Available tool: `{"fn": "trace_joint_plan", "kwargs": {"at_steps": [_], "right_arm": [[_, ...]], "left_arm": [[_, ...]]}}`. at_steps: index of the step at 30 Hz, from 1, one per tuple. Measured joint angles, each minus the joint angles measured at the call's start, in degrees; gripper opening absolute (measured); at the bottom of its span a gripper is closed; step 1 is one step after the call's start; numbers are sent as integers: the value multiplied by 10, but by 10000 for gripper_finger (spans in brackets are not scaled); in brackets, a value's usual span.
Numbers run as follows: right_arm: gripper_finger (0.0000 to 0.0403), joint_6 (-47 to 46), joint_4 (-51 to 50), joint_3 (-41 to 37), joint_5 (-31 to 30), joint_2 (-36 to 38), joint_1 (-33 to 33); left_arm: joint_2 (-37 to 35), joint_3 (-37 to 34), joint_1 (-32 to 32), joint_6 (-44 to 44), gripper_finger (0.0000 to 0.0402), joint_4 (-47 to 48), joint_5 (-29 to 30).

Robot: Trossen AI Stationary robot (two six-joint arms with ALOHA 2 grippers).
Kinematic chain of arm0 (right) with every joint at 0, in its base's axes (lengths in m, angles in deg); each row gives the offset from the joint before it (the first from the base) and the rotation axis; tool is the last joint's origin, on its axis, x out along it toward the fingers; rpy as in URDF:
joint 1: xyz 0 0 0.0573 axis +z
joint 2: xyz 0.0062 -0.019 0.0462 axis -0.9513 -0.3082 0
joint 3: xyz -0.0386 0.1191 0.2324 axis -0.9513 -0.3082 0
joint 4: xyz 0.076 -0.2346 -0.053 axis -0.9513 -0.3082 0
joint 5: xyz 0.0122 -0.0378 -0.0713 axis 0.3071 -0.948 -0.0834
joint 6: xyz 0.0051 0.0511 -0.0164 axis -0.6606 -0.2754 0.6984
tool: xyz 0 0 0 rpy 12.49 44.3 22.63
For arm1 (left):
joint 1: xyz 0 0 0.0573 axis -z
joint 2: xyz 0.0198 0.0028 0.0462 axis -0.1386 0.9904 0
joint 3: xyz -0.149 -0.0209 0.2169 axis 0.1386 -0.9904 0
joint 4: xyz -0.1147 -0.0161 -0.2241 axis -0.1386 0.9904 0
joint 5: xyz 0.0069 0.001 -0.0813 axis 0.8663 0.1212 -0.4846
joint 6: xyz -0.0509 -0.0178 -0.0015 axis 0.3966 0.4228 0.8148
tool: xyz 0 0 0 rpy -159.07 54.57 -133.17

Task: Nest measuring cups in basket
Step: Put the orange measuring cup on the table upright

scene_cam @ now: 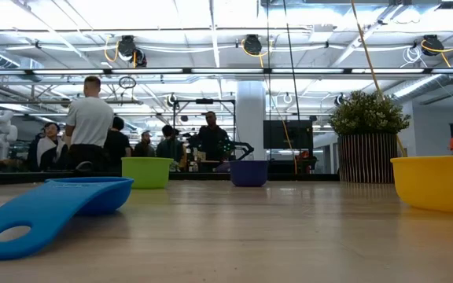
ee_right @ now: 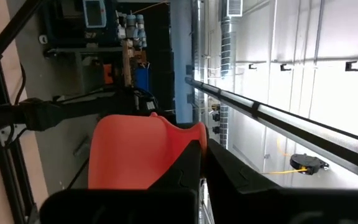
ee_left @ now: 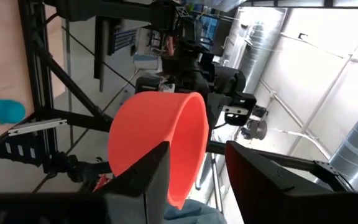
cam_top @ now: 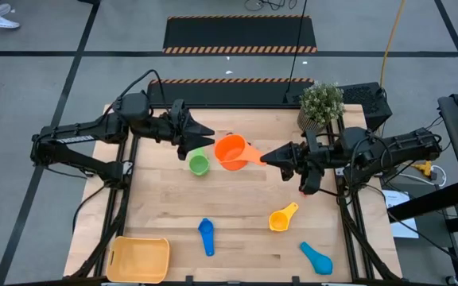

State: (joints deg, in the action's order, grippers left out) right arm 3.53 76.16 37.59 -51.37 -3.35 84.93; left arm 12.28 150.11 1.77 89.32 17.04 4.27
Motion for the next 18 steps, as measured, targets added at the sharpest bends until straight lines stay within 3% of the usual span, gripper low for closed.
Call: {"fn": "trace_joint_plan", "kwargs": {"at_steps": [18], "right_arm": [[0, 0, -2, 16, -1, -1, 0]], "left_arm": [[0, 0, -6, -56, 156, 34, 0]]}}
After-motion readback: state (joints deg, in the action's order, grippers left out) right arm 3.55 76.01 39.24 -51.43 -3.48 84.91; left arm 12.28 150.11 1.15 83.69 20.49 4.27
